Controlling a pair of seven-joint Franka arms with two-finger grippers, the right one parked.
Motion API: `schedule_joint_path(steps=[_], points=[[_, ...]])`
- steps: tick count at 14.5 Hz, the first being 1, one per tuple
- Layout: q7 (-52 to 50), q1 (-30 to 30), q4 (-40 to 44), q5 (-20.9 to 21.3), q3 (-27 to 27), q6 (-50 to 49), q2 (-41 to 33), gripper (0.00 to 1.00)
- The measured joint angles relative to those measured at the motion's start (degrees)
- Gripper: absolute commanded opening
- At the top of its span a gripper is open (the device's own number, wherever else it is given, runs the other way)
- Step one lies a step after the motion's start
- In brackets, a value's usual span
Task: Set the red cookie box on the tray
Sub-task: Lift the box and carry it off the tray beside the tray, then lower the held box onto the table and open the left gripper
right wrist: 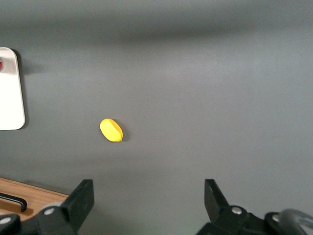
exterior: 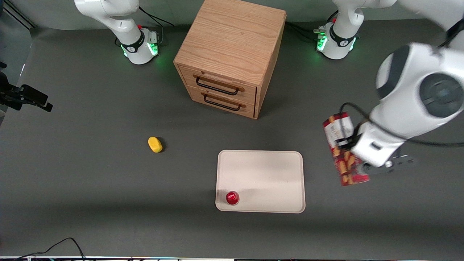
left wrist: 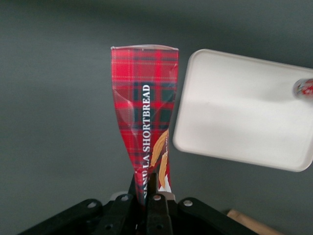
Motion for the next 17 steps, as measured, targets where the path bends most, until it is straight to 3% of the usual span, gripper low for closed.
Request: schedule_joint_path(steps=[6, 12, 17], points=[[17.2, 12.8, -19.3, -0.1, 0.3, 4.1, -15.7, 0.00], [23.5, 19.3, -46.6, -2.7, 0.4, 24.6, -24.8, 0.00], [23.8, 20.3, -64.2, -5.4, 0.7, 43.4, -26.2, 0.00]])
